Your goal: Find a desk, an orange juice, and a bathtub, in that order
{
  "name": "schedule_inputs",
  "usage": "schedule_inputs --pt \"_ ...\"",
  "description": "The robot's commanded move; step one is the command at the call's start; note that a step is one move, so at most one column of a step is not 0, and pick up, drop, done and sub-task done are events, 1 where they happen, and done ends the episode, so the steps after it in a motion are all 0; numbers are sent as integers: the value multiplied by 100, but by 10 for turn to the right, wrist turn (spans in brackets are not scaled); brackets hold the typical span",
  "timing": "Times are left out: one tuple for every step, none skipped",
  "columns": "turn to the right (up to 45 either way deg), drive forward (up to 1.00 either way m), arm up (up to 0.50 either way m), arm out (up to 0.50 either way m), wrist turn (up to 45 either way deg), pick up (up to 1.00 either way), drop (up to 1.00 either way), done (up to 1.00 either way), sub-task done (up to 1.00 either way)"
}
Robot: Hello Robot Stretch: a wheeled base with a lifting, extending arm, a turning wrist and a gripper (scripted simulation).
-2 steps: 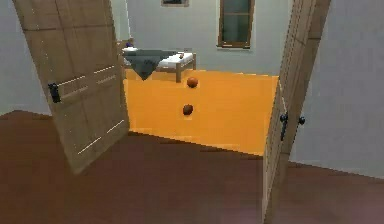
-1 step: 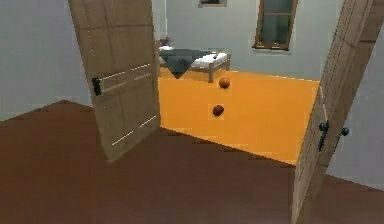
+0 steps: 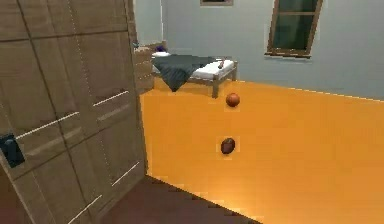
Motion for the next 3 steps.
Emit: schedule_inputs --pt "0 5 0 0 0 0 0 0 0" --pt "270 0 0 0 0 0 0 0 0" --pt "0 100 0 0 0 0 0 0 0"
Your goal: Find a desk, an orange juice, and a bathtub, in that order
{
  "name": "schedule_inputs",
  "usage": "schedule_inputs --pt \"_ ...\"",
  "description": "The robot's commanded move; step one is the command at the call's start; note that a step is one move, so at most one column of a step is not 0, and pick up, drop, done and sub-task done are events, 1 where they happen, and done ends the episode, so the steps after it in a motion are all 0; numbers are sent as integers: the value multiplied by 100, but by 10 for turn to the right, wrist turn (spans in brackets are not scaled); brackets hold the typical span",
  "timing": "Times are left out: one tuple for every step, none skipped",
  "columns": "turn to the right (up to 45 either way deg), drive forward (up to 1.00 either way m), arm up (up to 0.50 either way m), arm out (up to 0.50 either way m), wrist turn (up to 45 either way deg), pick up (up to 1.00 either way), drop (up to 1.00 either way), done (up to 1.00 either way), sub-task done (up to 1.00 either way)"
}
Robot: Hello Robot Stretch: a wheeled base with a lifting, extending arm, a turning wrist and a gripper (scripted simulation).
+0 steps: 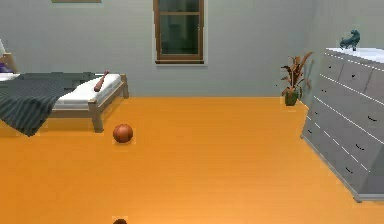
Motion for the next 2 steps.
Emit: schedule_inputs --pt "0 80 0 0 0 0 0 0 0" --pt "-180 0 0 0 0 0 0 0 0"
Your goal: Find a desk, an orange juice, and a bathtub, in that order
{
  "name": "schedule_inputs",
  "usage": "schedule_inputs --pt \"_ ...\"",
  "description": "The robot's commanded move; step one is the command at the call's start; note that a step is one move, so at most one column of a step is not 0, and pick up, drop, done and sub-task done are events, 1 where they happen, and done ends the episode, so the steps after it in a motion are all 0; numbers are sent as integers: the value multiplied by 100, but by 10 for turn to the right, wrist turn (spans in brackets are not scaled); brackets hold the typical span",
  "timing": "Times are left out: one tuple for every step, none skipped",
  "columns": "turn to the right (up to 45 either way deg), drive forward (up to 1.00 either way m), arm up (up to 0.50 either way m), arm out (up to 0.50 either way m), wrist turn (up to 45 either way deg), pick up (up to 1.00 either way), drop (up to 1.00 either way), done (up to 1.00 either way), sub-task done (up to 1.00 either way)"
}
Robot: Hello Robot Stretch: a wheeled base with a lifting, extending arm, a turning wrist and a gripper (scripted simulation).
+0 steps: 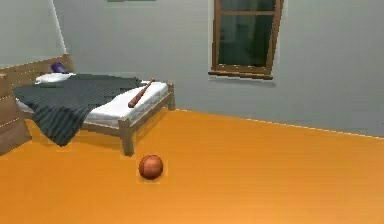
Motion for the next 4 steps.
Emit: schedule_inputs --pt "0 75 0 0 0 0 0 0 0" --pt "-450 0 0 0 0 0 0 0 0" --pt "-210 0 0 0 0 0 0 0 0" --pt "0 55 0 0 0 0 0 0 0"
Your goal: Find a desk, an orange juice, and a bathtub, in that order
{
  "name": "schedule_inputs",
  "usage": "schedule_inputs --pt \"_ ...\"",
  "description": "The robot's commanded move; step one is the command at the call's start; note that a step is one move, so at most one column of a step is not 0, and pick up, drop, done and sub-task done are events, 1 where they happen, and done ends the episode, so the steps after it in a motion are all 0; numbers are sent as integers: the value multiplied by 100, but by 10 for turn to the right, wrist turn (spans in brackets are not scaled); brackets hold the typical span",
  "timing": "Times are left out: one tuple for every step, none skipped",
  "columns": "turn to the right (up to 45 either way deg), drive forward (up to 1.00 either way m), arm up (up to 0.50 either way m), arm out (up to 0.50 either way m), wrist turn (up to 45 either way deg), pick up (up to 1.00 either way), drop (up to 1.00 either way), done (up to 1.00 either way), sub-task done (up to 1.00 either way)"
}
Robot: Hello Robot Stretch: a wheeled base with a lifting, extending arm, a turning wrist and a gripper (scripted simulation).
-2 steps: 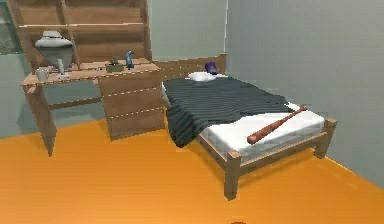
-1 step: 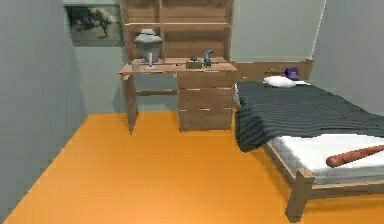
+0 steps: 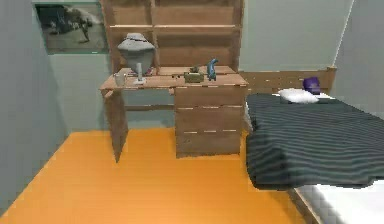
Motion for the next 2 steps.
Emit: schedule_inputs --pt "-390 0 0 0 0 0 0 0 0" --pt "0 100 0 0 0 0 0 0 0"
